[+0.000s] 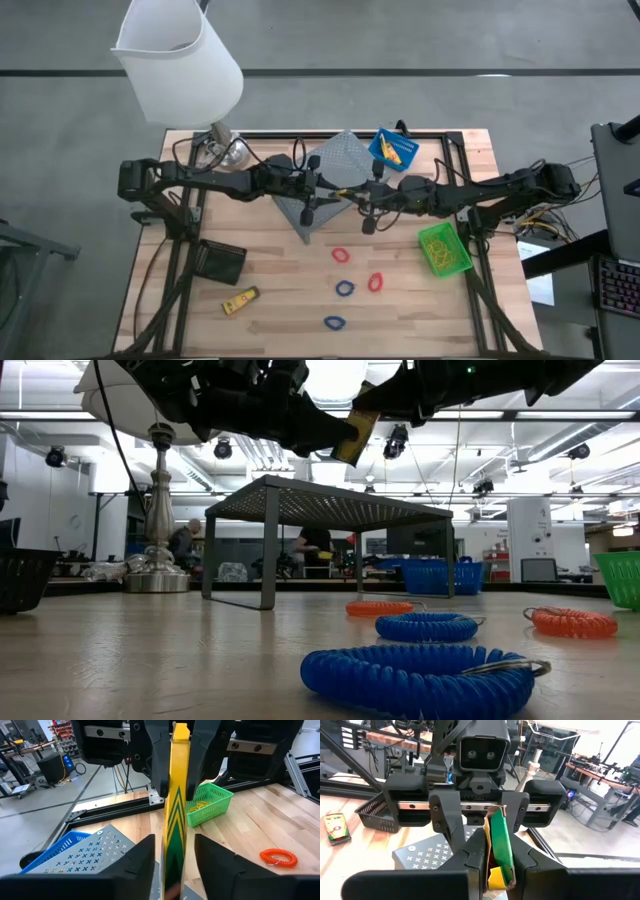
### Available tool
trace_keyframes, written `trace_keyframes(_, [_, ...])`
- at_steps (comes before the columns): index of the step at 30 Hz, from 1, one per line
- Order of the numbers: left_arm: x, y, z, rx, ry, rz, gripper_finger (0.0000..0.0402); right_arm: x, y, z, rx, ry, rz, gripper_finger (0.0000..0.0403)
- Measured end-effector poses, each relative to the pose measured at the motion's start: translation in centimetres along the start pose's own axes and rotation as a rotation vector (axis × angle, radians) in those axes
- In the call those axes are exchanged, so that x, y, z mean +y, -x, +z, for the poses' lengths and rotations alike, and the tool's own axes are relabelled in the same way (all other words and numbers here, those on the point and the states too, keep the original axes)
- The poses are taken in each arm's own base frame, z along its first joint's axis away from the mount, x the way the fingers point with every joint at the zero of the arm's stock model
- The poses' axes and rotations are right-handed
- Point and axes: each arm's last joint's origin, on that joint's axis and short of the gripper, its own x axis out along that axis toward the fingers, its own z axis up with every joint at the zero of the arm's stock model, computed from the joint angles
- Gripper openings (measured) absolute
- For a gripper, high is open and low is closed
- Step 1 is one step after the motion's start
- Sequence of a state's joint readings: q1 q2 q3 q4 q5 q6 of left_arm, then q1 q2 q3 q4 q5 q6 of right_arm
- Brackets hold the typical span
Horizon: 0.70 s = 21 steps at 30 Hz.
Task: Pick & Place Office Desk Supplies
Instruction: Put the crayon box into the blue basket
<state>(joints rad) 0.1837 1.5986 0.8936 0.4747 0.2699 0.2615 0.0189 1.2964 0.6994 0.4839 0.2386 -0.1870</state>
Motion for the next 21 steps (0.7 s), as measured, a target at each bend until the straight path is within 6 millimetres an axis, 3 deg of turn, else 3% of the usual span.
trace_keyframes(13, [-0.02, -0.01, 0.03, -0.003, 0.002, 0.000, 0.0224, 0.00, 0.00, 0.00, 0.000, 0.000, 0.000, 0.0034])
trace_keyframes(21, [0.06, -0.01, 0.12, -0.007, -0.003, 0.006, 0.0240, -0.28, 0.04, -0.04, 0.022, 0.029, -0.107, 0.0034])
